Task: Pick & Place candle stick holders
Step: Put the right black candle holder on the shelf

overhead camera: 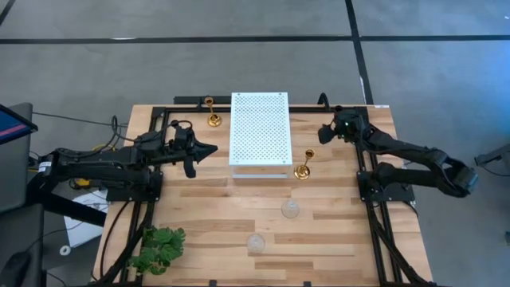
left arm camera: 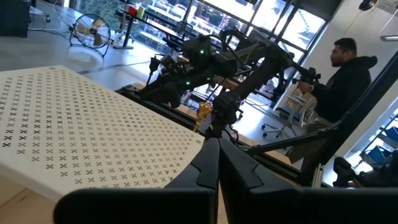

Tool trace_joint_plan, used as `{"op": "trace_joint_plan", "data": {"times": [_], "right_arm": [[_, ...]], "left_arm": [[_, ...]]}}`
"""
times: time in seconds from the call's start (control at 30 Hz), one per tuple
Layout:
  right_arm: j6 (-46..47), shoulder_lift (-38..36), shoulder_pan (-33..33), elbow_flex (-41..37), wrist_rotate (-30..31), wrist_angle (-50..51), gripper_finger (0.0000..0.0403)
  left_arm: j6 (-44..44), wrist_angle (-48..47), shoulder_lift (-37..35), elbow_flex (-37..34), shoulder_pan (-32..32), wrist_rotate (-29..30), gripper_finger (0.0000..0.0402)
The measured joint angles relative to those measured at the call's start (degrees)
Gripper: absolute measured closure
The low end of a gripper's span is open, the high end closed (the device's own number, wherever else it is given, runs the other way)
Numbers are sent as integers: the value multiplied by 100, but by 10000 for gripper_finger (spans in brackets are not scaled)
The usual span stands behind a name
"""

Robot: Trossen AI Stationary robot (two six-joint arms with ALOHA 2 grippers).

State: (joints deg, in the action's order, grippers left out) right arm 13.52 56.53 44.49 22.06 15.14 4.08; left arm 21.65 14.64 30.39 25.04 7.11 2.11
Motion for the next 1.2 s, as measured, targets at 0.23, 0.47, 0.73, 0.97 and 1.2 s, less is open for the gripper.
{"op": "trace_joint_plan", "data": {"times": [0.23, 0.47, 0.73, 0.97, 1.2], "right_arm": [[0, -2, -2, 2, 10, -14, 250], [0, -3, -6, 2, 2, -25, 368], [0, -70, -142, 2, -7, -6, 393], [-13, -511, -365, 311, -10, 553, 399], [-180, -703, -365, 1340, -180, 1616, 400]], "left_arm": [[2, -1, 0, -2, 0, 0, 398], [5, -1, 0, -2, 0, 0, 398], [26, -1, -2, -2, 0, 0, 398], [26, -1, 0, -2, 0, 0, 398], [24, -1, -2, -2, 1, 0, 398]]}}
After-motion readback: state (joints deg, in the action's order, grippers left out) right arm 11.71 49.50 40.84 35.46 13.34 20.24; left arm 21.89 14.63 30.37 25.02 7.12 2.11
